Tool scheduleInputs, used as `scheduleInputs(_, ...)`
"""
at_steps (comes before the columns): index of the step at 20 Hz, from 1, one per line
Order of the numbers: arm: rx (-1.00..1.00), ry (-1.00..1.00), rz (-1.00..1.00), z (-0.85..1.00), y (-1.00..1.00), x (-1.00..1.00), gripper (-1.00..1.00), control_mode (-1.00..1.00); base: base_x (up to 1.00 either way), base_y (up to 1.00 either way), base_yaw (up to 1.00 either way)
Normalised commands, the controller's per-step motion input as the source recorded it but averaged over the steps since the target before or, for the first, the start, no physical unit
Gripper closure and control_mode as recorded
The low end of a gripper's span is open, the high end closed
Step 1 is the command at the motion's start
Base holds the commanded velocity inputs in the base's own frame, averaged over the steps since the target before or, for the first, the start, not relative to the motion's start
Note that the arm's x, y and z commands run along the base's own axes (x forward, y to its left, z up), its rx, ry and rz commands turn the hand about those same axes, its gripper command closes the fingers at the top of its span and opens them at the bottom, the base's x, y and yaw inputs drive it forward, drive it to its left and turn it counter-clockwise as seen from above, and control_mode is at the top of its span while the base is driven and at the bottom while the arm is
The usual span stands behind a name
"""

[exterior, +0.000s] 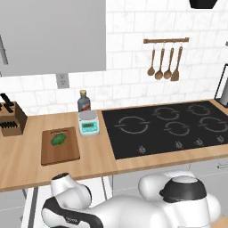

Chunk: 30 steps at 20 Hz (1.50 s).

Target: Place the appropriate cutting tool for cutting the broccoli skin on the cutting board.

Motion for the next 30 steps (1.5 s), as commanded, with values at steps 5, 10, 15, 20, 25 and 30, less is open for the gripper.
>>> scheduleInputs(5,0.00,0.00,-0.20,0.03,0.56,0.48,-1.00,-1.00,0.00,0.00,0.00)
scheduleInputs(10,0.03,0.00,-0.06,0.00,0.14,0.61,-1.00,-1.00,0.00,0.00,0.00)
scheduleInputs(15,0.08,-0.09,-0.01,-0.02,0.00,0.30,-1.00,-1.00,0.00,0.00,0.00)
scheduleInputs(20,0.07,-0.18,-0.03,-0.10,0.00,0.04,-1.00,-1.00,0.00,0.00,0.00)
scheduleInputs(25,0.05,-0.14,-0.06,-0.13,-0.02,0.01,-1.00,-1.00,0.00,0.00,0.00)
scheduleInputs(30,0.00,0.03,-0.16,-0.04,0.00,0.01,-1.00,-1.00,0.00,0.00,0.00)
